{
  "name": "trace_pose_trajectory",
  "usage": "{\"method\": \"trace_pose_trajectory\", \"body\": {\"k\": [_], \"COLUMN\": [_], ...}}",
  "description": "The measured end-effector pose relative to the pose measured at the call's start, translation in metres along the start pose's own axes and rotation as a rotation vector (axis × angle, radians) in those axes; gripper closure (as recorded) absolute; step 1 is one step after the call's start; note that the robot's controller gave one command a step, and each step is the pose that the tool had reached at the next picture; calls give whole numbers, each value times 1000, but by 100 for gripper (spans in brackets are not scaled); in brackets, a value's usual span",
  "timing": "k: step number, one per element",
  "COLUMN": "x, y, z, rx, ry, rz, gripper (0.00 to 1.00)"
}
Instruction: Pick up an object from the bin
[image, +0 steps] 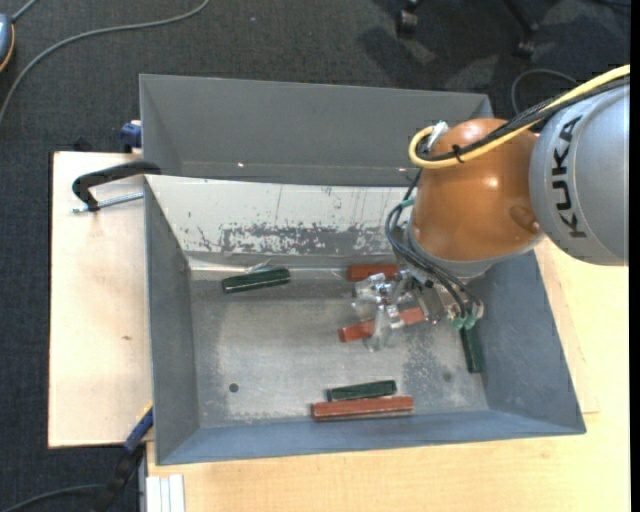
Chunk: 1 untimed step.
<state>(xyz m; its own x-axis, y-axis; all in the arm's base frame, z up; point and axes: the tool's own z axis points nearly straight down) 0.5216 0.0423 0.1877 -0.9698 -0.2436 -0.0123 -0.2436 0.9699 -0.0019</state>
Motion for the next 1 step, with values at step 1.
{"method": "trace_pose_trajectory", "body": {"k": [1], "x": [-63], "y": [10], "z": [-90], "rx": [-2], "ry": [0], "rz": [-277], "gripper": [100]}}
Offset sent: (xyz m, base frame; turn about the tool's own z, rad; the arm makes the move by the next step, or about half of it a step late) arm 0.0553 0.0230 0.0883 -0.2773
